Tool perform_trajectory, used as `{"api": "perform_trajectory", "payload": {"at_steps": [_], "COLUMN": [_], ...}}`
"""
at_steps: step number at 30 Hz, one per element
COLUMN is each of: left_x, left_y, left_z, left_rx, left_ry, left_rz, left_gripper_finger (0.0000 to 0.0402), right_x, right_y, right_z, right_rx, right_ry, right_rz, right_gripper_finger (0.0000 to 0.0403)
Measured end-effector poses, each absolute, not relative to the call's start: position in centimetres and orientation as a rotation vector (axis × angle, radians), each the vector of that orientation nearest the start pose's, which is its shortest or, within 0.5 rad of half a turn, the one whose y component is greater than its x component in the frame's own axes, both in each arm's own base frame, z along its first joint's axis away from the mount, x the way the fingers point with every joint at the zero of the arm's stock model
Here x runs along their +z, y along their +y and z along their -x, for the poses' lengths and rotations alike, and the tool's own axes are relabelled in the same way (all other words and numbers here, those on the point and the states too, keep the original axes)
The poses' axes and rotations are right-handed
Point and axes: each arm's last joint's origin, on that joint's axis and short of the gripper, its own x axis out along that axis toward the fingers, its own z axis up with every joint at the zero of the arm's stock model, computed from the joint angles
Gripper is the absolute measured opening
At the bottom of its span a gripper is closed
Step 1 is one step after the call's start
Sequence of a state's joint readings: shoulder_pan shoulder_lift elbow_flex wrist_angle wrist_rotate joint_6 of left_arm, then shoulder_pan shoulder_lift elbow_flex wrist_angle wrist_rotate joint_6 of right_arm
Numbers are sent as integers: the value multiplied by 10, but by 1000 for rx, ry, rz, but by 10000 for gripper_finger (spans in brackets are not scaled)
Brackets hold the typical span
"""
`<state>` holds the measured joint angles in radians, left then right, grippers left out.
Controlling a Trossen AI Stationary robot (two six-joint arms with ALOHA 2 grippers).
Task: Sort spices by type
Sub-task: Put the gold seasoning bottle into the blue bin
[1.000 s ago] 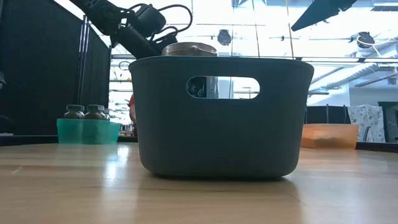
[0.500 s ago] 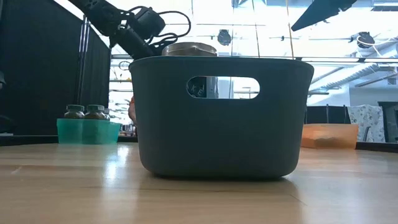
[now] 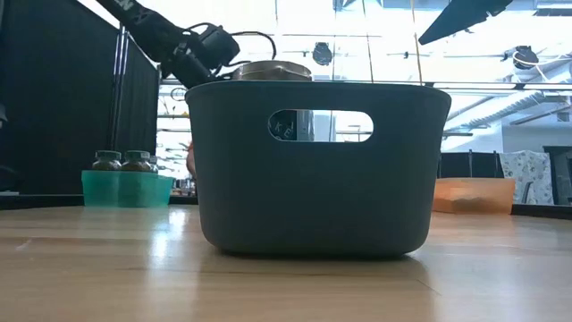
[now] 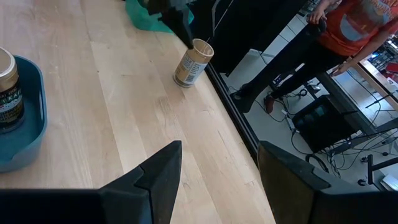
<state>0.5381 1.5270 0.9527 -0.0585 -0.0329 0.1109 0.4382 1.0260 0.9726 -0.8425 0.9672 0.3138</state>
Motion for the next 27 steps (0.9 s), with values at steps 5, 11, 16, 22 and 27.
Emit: {"api": "perform_trajectory", "payload": {"at_steps": [5, 11, 16, 22, 27], "left_x": [214, 214, 213, 199, 190], "left_y": [171, 176, 182, 186, 188], "left_z": [-283, -284, -279, -283, -286], "left_rx": [529, 641, 633, 621, 619], "left_ry": [695, 686, 691, 722, 738], "left_rz": [45, -9, 14, 47, 53], "left_gripper_finger": [391, 391, 391, 391, 391], "right_x": [310, 310, 310, 310, 310], "right_y": [56, 56, 56, 56, 56], "right_z": [-176, -176, -176, -176, -176], "right_rx": [-588, -588, -588, -588, -588], "right_ry": [599, 599, 599, 599, 599], "right_rz": [291, 291, 291, 291, 291], "right_gripper_finger": [194, 194, 194, 194, 194]}}
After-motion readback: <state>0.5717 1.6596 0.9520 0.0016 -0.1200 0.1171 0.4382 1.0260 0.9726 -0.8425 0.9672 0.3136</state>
